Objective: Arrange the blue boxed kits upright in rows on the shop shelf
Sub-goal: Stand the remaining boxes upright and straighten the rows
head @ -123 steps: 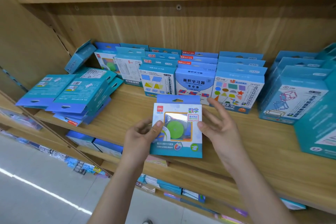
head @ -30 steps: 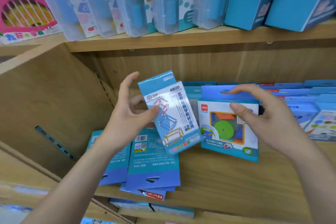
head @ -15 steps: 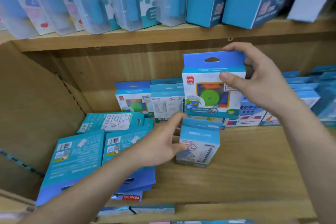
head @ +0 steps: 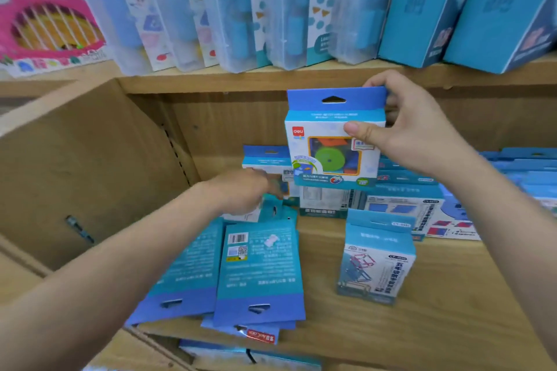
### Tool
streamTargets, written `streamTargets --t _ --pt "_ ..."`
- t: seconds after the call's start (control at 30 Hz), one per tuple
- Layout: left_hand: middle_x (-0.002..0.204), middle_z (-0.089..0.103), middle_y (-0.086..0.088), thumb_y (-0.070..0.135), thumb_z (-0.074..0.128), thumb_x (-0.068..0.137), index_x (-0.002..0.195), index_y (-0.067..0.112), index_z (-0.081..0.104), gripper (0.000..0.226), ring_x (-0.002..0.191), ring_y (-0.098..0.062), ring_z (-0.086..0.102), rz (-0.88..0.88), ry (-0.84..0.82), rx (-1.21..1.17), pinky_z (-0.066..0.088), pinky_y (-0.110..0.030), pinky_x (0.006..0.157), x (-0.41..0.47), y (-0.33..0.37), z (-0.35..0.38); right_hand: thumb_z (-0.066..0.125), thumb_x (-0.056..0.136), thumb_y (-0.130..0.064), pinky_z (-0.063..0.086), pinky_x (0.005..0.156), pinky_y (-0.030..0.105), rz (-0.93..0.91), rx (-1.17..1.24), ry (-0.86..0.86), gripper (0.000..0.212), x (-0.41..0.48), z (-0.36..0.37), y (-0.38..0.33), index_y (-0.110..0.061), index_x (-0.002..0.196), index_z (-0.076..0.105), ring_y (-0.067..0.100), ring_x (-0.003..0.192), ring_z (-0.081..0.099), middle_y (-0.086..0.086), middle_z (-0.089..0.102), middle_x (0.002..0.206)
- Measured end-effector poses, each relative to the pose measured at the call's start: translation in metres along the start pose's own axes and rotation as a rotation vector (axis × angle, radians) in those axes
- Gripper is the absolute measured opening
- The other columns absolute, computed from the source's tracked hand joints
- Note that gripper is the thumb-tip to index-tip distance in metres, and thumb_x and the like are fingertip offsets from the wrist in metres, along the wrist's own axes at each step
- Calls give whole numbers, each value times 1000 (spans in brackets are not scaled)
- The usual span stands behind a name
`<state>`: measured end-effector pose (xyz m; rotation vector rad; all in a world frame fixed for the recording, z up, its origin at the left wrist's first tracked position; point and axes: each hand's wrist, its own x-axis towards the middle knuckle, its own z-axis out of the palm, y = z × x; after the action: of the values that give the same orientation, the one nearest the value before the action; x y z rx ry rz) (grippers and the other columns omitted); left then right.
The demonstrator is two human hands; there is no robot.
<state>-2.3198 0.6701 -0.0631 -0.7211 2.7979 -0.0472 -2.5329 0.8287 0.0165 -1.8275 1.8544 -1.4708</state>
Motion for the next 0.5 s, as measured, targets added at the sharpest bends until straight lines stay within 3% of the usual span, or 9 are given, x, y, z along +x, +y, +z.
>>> streamTargets --t 0.07,0.2,0.33,0.5 --pt "138 44 -1 4 41 87 136 42 42 62 122 -27 45 102 -200 162 46 -36 87 20 1 11 79 73 -32 53 79 50 0 -33 -1 41 -1 8 -2 -35 96 45 25 89 66 -2 66 95" --pt "142 42 -1 13 52 86 140 44 33 65 124 -29 43 258 -290 350 47 -43 88 47 9 17 77 76 -32 53 72 48 7 -98 30 39 -4 14 -2 -31 95 43 22 84 65 -13 62 90" --pt "143 42 -5 9 54 81 142 41 27 74 118 -30 48 131 -493 180 47 -43 90 58 6 12 76 77 -30 53 73 47 38 -125 27 39 -7 15 2 -27 97 43 21 85 63 -15 59 89" --pt "139 46 -7 7 65 80 144 19 33 72 121 -27 47 48 -565 86 46 -42 96 69 9 6 75 78 -30 57 66 46 112 -55 -11 38 -10 19 8 -27 98 43 15 88 65 -12 61 95"
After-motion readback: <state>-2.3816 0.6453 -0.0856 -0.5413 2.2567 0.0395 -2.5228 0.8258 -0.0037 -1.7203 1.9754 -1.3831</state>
